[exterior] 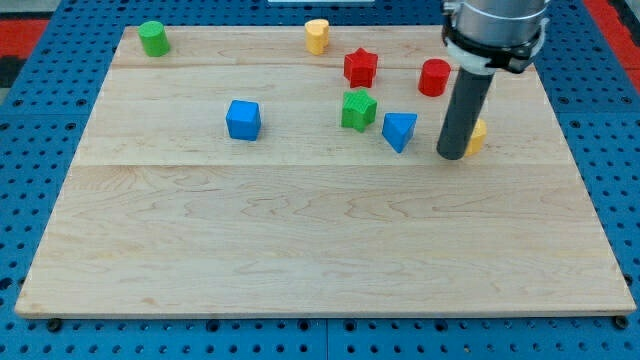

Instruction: Move the yellow hexagon to the top right of the board

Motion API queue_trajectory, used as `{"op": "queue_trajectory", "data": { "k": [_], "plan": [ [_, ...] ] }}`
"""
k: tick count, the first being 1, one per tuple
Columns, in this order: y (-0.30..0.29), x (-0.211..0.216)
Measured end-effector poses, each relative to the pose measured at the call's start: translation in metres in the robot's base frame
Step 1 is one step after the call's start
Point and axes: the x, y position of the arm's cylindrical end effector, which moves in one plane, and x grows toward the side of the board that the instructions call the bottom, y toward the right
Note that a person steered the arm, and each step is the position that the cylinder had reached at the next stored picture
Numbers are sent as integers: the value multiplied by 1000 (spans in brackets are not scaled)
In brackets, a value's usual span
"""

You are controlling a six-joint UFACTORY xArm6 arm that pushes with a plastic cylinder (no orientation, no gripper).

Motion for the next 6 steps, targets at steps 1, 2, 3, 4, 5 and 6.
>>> {"op": "queue_trajectory", "data": {
  "k": [1,2,3,4,5,6],
  "plan": [
    [15,8],
    [36,10],
    [52,8],
    [53,-7],
    [51,-32],
    [53,-28]
  ]
}}
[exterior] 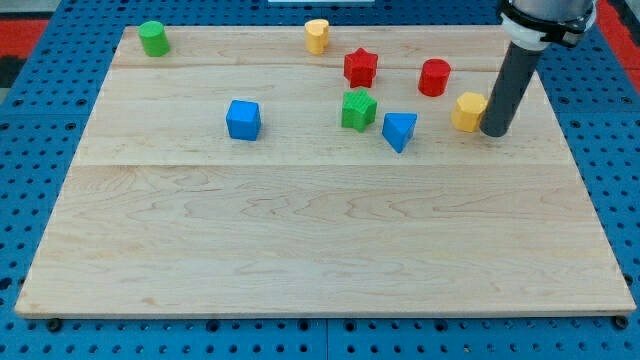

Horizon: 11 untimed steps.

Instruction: Move the yellow hexagon to the top right of the board

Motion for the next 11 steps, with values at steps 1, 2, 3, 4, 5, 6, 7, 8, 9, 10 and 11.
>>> {"op": "queue_trajectory", "data": {
  "k": [1,2,3,4,5,6,7,8,9,10,11],
  "plan": [
    [-17,2],
    [-33,1],
    [-34,-15],
    [-26,-44],
    [-18,-74],
    [-1,-97],
    [21,-115],
    [28,-117],
    [24,-111],
    [-2,-111],
    [-32,-111]
  ]
}}
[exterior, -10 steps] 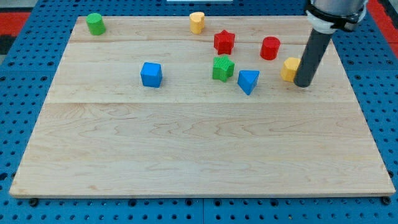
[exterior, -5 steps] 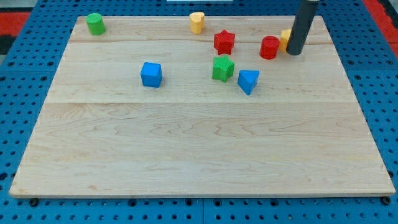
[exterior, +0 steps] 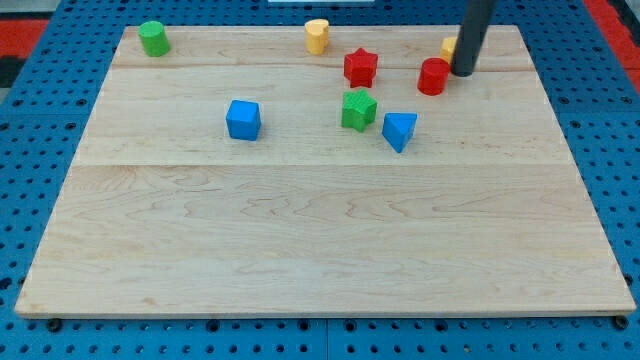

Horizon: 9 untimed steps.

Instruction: Move the yellow hexagon to the top right of the board

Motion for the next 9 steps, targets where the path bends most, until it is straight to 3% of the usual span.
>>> {"op": "queue_trajectory", "data": {
  "k": [4,6,9],
  "plan": [
    [2,-67],
    [-33,-93],
    [-8,-96]
  ]
}}
